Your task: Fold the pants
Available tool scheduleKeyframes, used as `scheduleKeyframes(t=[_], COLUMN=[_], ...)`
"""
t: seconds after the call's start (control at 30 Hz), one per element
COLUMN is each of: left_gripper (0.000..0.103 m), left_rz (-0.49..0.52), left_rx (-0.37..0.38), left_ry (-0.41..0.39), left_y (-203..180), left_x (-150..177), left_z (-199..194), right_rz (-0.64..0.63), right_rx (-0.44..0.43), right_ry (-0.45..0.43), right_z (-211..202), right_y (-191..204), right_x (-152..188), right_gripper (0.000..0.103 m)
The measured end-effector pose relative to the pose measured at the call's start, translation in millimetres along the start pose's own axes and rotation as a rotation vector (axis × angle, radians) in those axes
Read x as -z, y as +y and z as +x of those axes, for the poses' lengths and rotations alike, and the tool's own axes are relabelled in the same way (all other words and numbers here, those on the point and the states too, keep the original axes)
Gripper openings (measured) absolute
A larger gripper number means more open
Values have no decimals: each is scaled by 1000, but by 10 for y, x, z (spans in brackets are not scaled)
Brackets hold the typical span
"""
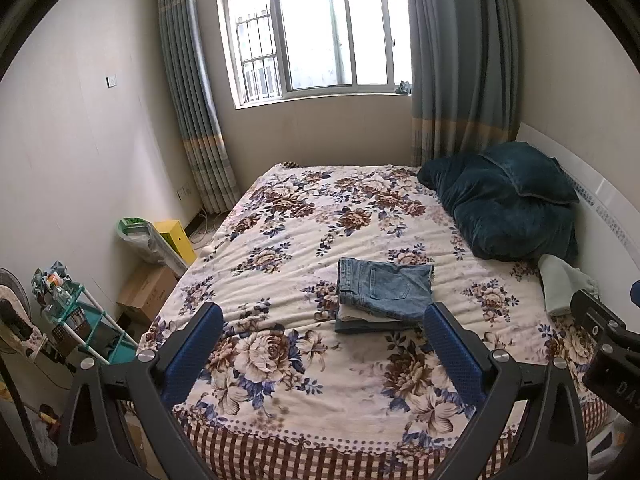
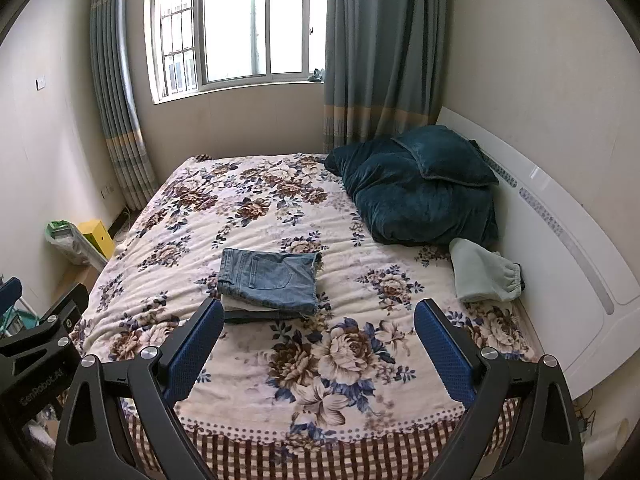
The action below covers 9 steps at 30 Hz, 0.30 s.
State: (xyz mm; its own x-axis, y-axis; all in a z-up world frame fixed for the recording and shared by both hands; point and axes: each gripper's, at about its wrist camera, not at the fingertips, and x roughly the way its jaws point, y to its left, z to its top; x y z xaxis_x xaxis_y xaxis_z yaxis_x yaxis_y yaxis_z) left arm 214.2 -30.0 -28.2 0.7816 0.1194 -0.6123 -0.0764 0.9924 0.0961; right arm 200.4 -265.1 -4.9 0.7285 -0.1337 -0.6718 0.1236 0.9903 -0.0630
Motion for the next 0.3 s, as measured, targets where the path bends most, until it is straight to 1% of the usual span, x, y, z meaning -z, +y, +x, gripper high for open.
scheduleKeyframes(t=[0.23, 0.3], left_gripper=[103, 103], left_rz=[6, 4], left_rx=[13, 22], left_ry=[-26, -22], left_y=[-22, -24], left_x=[-30, -54], left_z=[-79, -83], right_rz=[1, 1], right_rx=[-2, -2], right_ry=[0, -3], right_z=[-2, -12], right_y=[-9, -12], right_x=[4, 3], right_gripper=[98, 98])
